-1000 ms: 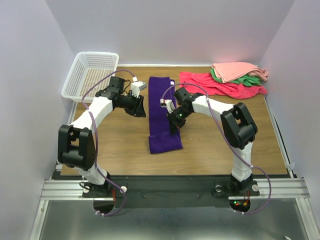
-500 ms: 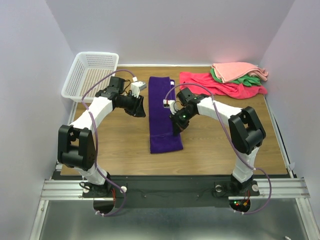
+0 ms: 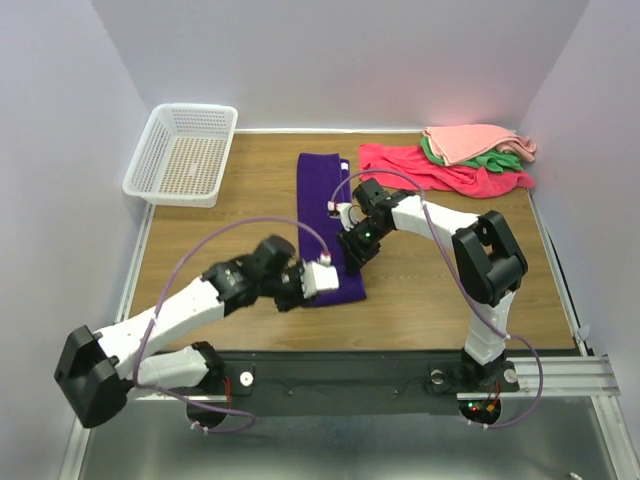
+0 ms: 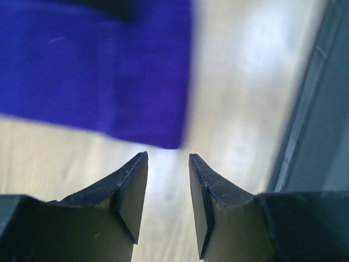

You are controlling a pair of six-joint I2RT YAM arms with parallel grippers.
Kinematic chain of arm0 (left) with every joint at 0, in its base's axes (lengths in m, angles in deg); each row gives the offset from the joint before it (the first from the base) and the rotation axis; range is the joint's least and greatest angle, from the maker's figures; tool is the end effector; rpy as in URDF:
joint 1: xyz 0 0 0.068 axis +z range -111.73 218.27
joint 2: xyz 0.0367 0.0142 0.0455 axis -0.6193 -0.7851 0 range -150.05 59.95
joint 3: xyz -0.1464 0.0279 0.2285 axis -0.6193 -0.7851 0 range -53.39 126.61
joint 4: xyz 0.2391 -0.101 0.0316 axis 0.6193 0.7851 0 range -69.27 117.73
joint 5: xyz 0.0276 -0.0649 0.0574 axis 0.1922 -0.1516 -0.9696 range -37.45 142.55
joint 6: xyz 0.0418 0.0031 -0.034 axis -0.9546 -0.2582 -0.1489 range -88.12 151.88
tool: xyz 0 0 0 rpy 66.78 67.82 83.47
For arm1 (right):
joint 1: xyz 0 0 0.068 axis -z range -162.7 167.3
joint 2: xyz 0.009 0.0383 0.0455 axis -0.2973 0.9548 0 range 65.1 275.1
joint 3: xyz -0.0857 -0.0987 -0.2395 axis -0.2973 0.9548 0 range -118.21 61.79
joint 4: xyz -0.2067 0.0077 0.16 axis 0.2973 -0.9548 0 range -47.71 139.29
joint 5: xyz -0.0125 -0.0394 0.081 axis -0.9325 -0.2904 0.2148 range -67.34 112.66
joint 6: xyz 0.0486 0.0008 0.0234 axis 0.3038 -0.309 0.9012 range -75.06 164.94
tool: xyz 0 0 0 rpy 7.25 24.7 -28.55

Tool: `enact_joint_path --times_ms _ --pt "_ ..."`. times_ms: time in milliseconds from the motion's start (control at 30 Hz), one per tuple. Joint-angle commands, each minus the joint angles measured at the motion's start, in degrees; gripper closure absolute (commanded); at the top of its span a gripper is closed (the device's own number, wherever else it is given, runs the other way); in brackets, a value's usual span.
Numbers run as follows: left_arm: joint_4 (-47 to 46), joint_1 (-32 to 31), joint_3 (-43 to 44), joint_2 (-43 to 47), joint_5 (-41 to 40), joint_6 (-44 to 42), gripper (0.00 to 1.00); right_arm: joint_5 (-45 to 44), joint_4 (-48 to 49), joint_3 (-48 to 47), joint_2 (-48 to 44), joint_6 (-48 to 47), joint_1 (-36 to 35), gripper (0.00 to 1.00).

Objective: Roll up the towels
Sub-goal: Roll the towel

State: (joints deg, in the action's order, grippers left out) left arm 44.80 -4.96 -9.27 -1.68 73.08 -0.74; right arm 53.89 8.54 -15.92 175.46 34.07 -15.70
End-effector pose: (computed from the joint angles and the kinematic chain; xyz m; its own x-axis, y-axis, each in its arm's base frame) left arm 0.1566 -0.1643 0.2580 0.0414 0.6538 -0.7555 0.9619 0.1785 0.2071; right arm 0.3089 0.2227 0.1792 -0.6781 -0.6325 -0.3742 -0.7309 0.5267 0.4340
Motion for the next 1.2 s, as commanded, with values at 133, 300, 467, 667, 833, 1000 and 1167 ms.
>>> enact_joint_path --times_ms 133,300,467,667,833,1000,1167 --pt "-10.9 -17.2 -3.4 -5.1 -20.1 3.3 0.57 6.1 1.0 -0.1 -1.5 4.4 4.2 0.25" --pt "-16.5 -24.3 -4.9 -11.8 -26.7 3.9 0.59 7.3 1.1 0.4 -4.8 5.2 5.6 0.16" --pt "-20.0 -25.5 -3.3 -17.3 -29.0 2.7 0.6 8.3 1.5 1.9 -8.2 4.6 9.3 0.13" --pt "-22.6 -25.5 -3.2 -21.7 -29.2 1.6 0.63 9.7 2.3 4.1 -14.4 4.0 12.8 0.12" --pt "-23.8 -25.5 -4.4 -23.8 -29.9 1.2 0.72 9.8 3.5 5.6 -19.3 3.7 13.4 0.12" --pt "-20.2 -24.1 -2.6 -22.0 -23.3 2.6 1.0 8.7 5.5 8.7 -24.3 2.7 14.4 0.15" --pt "-11.4 -17.1 3.4 -22.6 -6.6 0.4 1.0 6.0 5.5 10.2 -28.0 1.5 15.2 0.15"
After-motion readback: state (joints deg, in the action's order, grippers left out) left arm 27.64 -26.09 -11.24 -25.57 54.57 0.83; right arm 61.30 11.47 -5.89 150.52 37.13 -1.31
